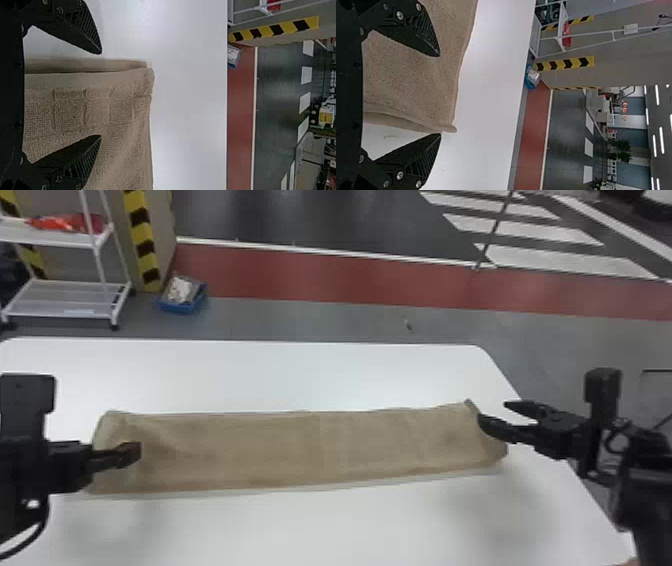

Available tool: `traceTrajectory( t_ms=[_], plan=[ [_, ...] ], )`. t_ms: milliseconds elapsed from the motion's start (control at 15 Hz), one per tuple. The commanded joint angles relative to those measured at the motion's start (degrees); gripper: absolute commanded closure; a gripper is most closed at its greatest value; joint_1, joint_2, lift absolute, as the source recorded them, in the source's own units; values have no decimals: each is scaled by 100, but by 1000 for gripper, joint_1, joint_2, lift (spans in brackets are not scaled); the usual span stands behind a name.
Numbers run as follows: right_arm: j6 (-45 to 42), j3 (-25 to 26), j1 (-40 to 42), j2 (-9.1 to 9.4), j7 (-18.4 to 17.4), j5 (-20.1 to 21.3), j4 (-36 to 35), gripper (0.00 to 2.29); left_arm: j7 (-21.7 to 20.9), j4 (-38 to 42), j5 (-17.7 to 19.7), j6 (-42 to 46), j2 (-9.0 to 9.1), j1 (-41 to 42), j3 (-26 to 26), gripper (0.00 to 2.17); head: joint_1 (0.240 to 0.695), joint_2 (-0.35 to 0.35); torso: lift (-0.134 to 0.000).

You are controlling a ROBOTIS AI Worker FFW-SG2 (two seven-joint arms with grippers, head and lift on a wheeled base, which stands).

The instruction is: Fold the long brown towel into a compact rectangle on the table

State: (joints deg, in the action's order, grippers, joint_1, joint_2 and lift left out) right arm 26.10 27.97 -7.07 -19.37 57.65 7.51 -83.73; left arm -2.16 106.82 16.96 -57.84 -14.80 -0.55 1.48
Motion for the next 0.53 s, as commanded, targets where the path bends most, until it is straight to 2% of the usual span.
traceTrajectory(
  t_ms=[0, 200, 333, 467],
  plan=[
    [22, -108, -32, 100, 0, -126, -82, 191, -30, -21, 0, 5, -40, 11, 1, 225, 695, -192, -124],
    [22, -283, 4, 373, 0, -135, -258, 191, -118, -30, 35, -13, -84, 11, 27, 329, 695, -158, -124],
    [40, -459, 21, 478, 0, -109, -310, 191, -153, -118, 26, -13, -84, 2, 10, 333, 695, -135, -124],
    [163, -653, 65, 487, 9, -12, -530, 191, -162, -223, 9, 5, -93, -33, 27, 333, 695, -114, -124]
  ],
)
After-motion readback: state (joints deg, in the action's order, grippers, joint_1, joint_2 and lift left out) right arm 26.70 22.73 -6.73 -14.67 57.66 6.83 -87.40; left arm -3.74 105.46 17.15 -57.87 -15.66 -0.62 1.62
